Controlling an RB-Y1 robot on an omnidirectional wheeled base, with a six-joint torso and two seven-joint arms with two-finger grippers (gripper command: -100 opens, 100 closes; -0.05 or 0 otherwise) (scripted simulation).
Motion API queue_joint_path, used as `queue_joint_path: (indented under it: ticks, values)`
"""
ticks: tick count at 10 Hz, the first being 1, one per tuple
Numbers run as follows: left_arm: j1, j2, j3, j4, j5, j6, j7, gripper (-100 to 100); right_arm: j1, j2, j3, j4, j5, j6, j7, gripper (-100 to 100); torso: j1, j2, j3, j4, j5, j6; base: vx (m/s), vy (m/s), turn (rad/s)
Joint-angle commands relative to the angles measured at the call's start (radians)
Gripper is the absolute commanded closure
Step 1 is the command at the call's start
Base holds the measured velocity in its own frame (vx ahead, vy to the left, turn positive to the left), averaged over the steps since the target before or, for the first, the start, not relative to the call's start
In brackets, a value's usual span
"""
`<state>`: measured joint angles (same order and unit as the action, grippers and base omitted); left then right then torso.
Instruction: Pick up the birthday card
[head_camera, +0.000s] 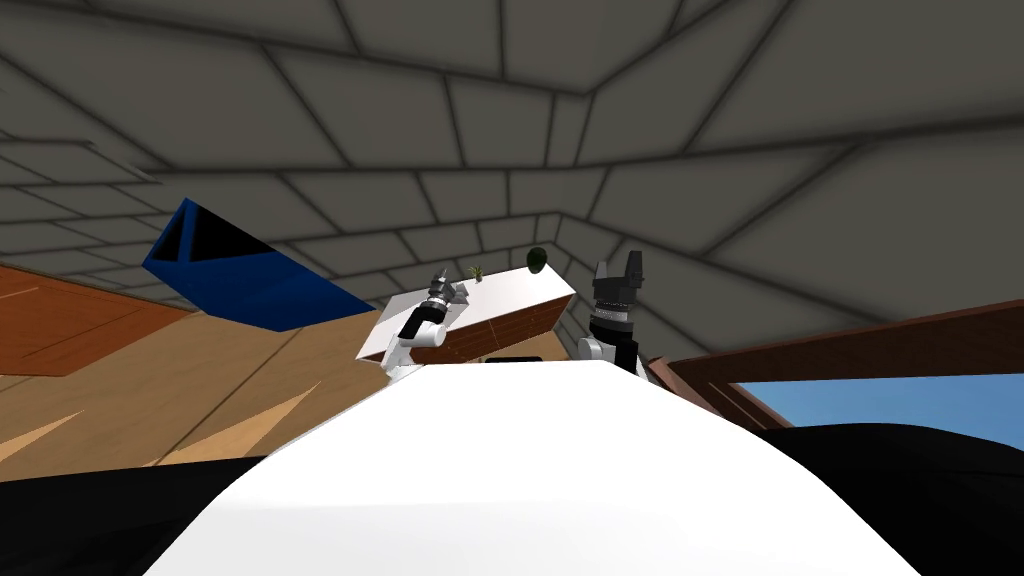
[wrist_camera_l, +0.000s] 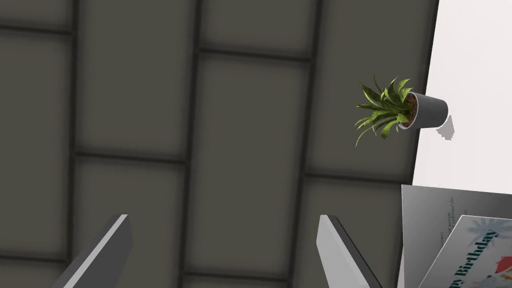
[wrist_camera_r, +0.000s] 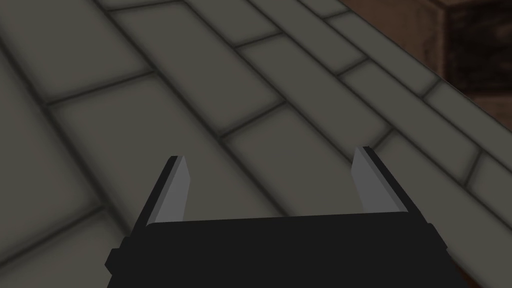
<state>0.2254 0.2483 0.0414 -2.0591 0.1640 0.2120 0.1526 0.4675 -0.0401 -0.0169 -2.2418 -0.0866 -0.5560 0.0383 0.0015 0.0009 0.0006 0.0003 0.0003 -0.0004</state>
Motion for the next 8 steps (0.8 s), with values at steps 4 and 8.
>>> queue_joint_path:
  ticks: [4, 8]
  values:
    - [-0.066, 0.008, 0.013, 0.075, -0.003, 0.131, 0.003, -100, 0.000, 0.000, 0.000, 0.000, 0.000, 0.000, 0.000, 0, 0.000, 0.000, 0.000, 0.000, 0.000, 0.000, -0.018, 0.025, -0.088]
    - [-0.106, 0.011, 0.018, 0.126, -0.013, 0.226, 0.006, -100, 0.000, 0.000, 0.000, 0.000, 0.000, 0.000, 0.000, 0, 0.001, 0.000, 0.000, 0.000, 0.000, 0.000, -0.014, 0.038, -0.063]
